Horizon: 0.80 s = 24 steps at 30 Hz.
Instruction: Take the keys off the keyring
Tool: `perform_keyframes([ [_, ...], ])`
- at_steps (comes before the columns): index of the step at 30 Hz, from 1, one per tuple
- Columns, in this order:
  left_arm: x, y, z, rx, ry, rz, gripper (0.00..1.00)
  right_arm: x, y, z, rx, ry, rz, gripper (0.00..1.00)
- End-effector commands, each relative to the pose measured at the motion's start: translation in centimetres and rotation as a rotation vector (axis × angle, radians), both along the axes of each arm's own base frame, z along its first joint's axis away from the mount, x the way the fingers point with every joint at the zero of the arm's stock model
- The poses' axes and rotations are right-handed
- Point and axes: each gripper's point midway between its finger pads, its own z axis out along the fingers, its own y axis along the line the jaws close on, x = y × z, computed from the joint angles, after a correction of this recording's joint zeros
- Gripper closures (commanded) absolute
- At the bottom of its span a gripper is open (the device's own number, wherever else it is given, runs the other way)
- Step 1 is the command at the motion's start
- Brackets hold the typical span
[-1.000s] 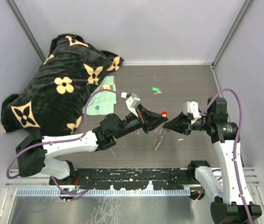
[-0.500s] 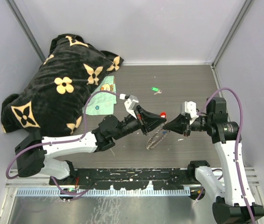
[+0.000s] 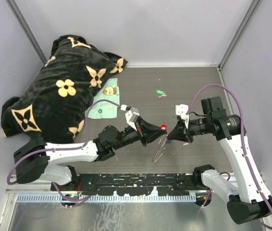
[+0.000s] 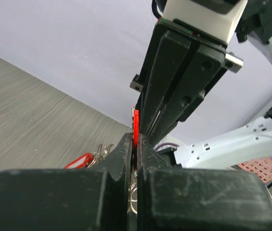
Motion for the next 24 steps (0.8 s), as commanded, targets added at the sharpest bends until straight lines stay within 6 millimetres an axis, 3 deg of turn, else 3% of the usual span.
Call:
perform_keyframes([
  [1,-1.5,1.6,3.8,-0.158,-0.104,-0.034,1.00,-0.3,-0.5,0.2,-0.076,0.000,-0.006,0.99],
  [12,-1.7,1.7,1.1,-0.189,-0.110,-0.041,1.00,-0.7,-0.4,-1.4,-0.164,0.029,0.015,0.99],
  [24,-2.0,1.8,0.2,-0.173,-0.109,-0.054,1.00,-1.2,-0.2,-2.0,-0.179,0.048,0.037,0.99],
])
